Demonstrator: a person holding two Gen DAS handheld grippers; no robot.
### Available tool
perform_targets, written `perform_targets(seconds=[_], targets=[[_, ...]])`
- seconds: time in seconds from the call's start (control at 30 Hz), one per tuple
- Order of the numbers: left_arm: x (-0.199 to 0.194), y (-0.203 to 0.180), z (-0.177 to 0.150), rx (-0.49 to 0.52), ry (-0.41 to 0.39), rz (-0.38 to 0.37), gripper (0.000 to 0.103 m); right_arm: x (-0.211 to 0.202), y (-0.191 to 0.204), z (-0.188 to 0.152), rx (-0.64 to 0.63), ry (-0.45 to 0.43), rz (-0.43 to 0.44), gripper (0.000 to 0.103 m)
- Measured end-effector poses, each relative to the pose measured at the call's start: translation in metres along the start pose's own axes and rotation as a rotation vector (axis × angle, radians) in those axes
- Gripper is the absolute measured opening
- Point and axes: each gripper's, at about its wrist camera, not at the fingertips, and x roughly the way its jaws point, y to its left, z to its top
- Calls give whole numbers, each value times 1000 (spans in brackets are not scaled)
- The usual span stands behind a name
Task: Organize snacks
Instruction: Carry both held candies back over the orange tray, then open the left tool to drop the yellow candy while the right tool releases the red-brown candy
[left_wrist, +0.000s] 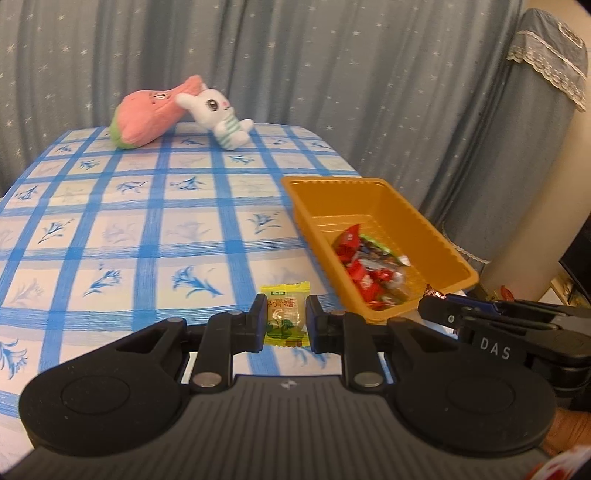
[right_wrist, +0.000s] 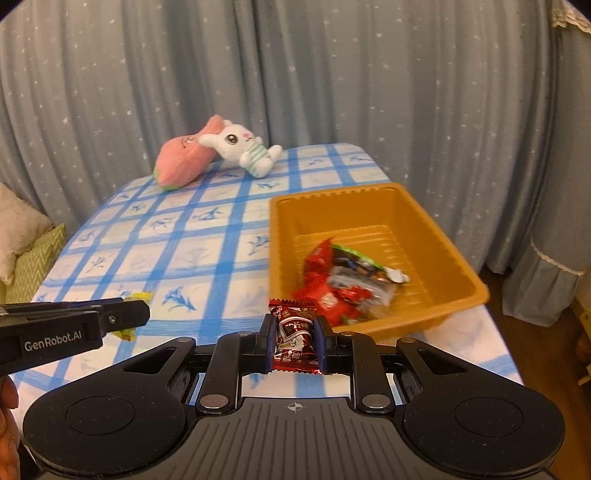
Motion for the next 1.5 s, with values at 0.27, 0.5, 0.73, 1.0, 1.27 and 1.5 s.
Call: perform_targets(seconds=[0.27,0.5,0.73,1.0,1.27,1.5], targets=[[5,-22,3,30,7,-25,19,-10,-23,-1,34,-6,-27,22],[14,-38,11,52,8,-42,19,-13,-39,2,60,-13,-37,22],[27,-55,20,72,11,-68,19,-11,-55,6,87,-17,-41,22],[52,-73,32,98,27,-91,19,-1,-77,18,96,-24,-60,22],[83,-84,40,112,55,-106,19,20,-95,35,98,-28,-72,22],[106,-88,45,119,75,-116,19,37,-104,47,87,-26,-76,22]])
